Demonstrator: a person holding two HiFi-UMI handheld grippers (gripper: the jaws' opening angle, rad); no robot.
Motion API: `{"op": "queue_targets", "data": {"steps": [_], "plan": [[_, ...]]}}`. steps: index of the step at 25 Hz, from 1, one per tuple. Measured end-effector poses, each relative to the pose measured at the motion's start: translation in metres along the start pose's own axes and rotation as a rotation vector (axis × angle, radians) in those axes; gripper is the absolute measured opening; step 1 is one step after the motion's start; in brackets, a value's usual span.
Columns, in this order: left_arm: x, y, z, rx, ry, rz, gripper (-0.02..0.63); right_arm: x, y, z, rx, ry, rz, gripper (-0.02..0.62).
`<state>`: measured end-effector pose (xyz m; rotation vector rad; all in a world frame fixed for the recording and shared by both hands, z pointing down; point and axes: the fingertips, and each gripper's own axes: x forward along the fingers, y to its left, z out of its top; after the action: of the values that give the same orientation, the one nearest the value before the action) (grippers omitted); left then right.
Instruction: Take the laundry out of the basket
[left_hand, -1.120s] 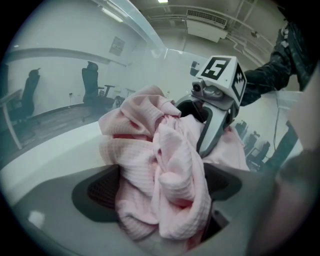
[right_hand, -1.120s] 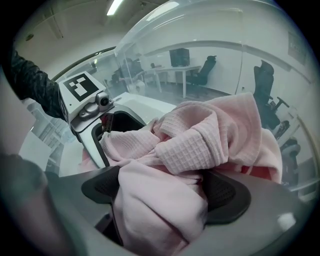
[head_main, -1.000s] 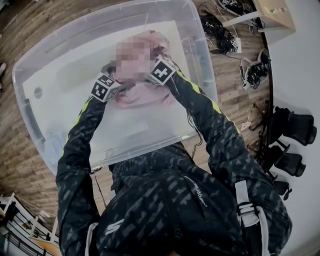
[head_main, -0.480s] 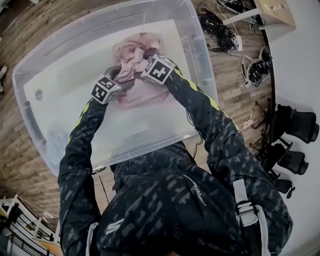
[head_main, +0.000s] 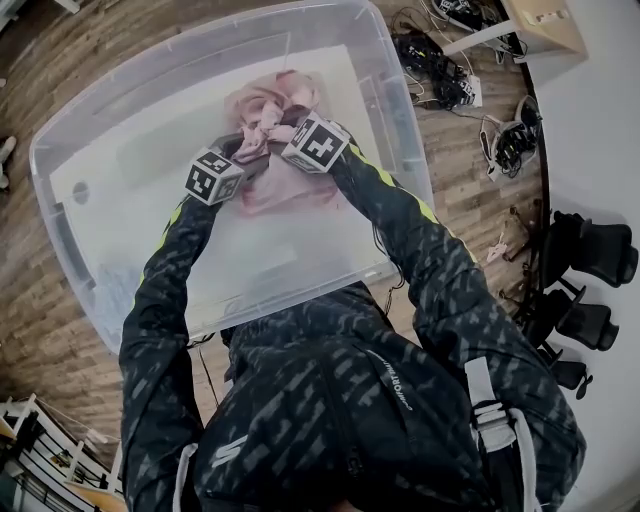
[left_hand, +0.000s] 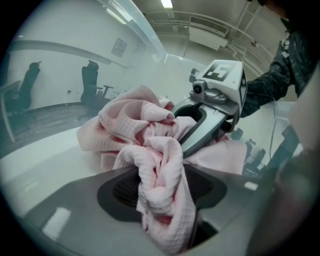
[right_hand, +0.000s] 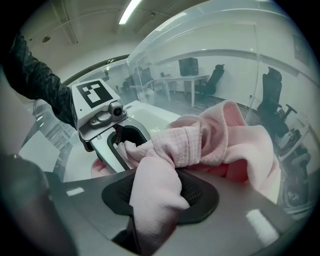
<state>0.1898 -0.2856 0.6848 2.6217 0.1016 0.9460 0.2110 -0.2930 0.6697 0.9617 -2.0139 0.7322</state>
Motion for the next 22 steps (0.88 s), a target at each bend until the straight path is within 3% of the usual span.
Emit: {"op": "queue_targets", "data": {"steps": [6, 15, 22], "plan": [[-0.006, 0.003, 0.019, 0.033, -0.024, 0.029, 0.236, -0.016, 0.000, 0.018, 0.032, -0.057, -0.021, 0.123], [-0.026, -0.013, 0.070, 0.079, -0.108, 0.072, 0.218, -0.067, -0.003, 0.046, 0.099, -0.183, -0.060, 0.112], [-0.060, -0.028, 0.115, 0.157, -0.181, 0.131, 0.216, -0.115, 0.005, 0.081, 0.053, -0.278, -0.122, 0.110]]}}
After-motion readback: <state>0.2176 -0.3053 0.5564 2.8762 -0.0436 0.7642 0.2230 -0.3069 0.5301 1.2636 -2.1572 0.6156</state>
